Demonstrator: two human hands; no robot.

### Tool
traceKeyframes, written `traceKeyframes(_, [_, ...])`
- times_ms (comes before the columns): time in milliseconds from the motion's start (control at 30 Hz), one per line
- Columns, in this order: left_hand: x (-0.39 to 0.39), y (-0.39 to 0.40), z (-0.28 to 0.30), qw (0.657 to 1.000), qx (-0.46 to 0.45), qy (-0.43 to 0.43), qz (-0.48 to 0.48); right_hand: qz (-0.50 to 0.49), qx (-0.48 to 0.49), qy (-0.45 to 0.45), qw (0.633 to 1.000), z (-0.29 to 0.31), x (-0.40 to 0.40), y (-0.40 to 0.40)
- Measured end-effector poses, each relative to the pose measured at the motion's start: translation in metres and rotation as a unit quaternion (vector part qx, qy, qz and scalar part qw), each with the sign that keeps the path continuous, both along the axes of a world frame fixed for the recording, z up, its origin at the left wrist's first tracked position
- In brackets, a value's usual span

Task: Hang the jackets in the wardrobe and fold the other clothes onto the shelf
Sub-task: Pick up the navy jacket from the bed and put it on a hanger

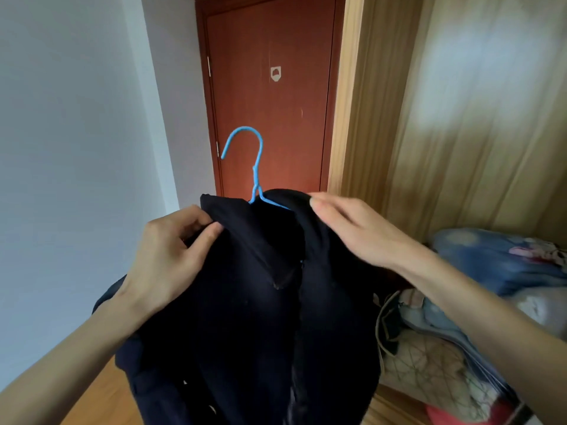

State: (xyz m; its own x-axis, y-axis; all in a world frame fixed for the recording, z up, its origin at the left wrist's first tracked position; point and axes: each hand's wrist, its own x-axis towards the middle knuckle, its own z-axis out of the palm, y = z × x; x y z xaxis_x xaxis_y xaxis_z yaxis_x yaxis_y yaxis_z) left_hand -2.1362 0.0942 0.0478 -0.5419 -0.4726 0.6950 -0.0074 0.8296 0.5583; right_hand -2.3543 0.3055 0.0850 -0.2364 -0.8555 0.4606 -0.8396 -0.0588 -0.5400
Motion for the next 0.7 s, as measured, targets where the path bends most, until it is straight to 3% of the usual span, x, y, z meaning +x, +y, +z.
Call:
traceKeyframes(67, [0.000, 0.003, 0.002, 1.000, 0.015, -0.005, -0.008, -0.068, -0.032, 0.211, 0.975, -0.017, -0.012, -0.002])
traceKeyframes(133, [-0.002, 0.007, 0.004, 0.999, 0.022, -0.006, -0.025, -0.066, -0.015, 0.256, 0.964, -0.025, -0.021, -0.003])
traceKeyframes(267, [-0.006, 0.001, 0.003, 0.997, -0.021, -0.056, -0.053, -0.043, 0.048, 0.182, 0.981, -0.035, -0.026, -0.005])
traceKeyframes(467, [0.008, -0.048, 0.003, 0.963, -0.242, -0.117, -0.029, -0.019, -0.099, 0.008, 0.995, -0.033, -0.040, 0.014])
traceKeyframes(567, [0.014, -0.066, 0.004, 0.977, -0.167, -0.131, -0.023, -0.025, -0.107, -0.066, 0.992, -0.029, -0.046, 0.026])
traceKeyframes(700, [0.005, -0.048, 0.007, 0.983, -0.064, -0.132, -0.114, -0.015, -0.093, -0.092, 0.991, -0.025, -0.039, 0.029])
